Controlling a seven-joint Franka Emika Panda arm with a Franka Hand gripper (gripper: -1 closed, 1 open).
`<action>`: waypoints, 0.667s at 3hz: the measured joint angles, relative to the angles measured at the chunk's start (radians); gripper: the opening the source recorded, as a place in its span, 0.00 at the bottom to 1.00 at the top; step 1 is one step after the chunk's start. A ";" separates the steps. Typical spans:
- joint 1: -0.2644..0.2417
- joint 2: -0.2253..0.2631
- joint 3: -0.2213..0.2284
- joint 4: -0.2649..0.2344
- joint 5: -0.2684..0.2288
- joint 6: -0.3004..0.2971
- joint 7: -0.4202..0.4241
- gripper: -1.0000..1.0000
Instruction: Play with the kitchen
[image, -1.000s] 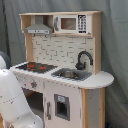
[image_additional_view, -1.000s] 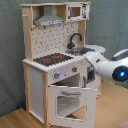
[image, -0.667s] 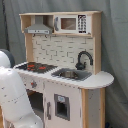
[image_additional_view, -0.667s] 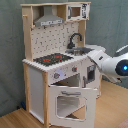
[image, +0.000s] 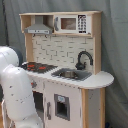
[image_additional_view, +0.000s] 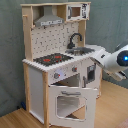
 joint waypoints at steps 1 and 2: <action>-0.001 0.074 -0.005 -0.038 0.049 0.017 -0.049 1.00; -0.007 0.153 -0.012 -0.094 0.081 0.063 -0.111 1.00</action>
